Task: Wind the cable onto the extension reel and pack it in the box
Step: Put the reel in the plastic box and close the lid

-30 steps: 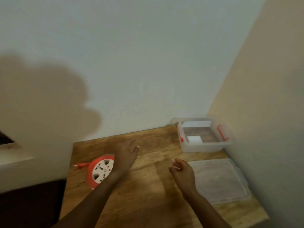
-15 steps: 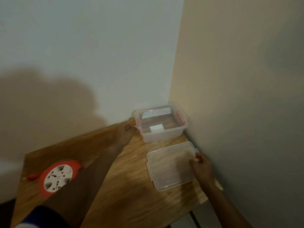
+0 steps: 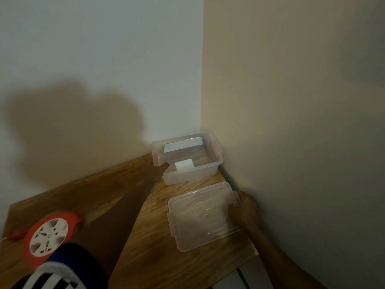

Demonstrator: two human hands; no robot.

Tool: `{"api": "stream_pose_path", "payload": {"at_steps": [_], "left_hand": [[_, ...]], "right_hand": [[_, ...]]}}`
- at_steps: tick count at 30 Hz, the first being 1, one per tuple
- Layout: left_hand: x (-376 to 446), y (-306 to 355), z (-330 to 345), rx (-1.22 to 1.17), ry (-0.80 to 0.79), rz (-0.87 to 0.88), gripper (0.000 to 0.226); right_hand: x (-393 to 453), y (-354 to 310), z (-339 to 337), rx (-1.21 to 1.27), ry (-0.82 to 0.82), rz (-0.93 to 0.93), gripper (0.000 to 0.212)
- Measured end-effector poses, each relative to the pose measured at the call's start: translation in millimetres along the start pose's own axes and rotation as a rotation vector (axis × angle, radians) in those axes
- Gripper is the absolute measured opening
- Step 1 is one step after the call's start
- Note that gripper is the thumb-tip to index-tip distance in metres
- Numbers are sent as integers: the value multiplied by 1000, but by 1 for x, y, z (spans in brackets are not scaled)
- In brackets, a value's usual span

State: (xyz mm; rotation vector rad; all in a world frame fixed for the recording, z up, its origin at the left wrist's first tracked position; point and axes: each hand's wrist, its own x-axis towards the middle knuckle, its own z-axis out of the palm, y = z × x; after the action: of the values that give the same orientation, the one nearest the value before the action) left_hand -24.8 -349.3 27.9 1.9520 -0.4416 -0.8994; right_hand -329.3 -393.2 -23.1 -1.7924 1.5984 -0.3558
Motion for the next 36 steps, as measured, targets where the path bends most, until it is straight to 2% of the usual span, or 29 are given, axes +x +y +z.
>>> {"api": "stream_pose_path", "payload": {"at_steps": [7, 13, 17, 22, 25, 31, 36], "left_hand": [[8, -7, 13, -99, -5, -51, 44], [9, -9, 7, -85, -3, -59, 40], [7, -7, -15, -58, 59, -62, 44], [-2, -14, -68, -116, 101, -29, 43], [-10, -19, -101, -98, 183, -3, 42], [-33, -43, -176, -93, 266, 15, 46], [-48, -59, -211, -129, 268, -40, 41]], "right_hand": [[8, 1, 2, 43, -37, 48, 36], [10, 5, -4, 513, -78, 245, 16], [5, 6, -14, 840, -253, 292, 20], [-6, -16, -4, 999, -485, 262, 34], [-15, -37, 13, 1039, -562, 286, 32], [-43, -88, 52, 985, -606, 286, 25], [-60, -115, 77, 922, -613, 282, 25]]}}
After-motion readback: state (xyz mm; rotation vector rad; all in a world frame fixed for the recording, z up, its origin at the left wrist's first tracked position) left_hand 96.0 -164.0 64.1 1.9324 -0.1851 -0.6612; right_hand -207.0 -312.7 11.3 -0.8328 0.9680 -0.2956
